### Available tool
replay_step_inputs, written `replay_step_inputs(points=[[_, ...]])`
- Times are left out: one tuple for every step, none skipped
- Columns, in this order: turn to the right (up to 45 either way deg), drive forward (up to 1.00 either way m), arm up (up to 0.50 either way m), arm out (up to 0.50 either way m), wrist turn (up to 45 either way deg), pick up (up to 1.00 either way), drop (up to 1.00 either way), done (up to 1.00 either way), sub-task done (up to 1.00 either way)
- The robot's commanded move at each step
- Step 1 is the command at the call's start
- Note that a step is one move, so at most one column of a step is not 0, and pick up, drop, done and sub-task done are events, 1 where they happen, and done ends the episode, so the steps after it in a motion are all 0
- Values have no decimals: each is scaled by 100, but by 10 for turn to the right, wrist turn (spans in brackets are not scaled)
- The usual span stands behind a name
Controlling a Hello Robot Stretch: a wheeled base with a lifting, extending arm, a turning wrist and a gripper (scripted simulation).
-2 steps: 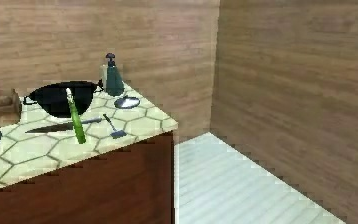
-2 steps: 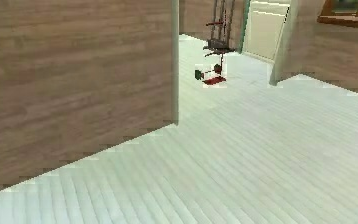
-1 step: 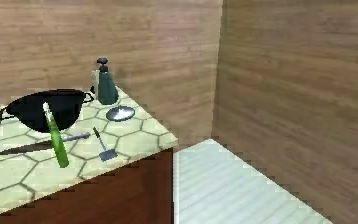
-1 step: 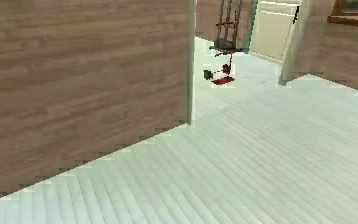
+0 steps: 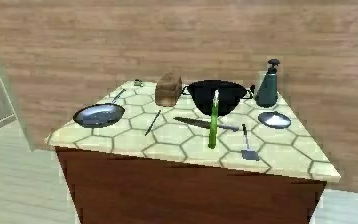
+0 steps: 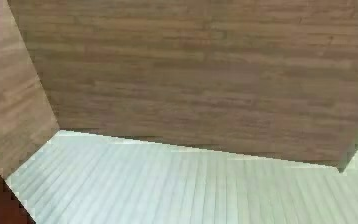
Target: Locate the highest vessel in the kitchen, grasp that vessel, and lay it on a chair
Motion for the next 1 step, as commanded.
replay_step_inputs(points=[[-450, 0, 0, 0, 0, 0, 0, 0, 0]])
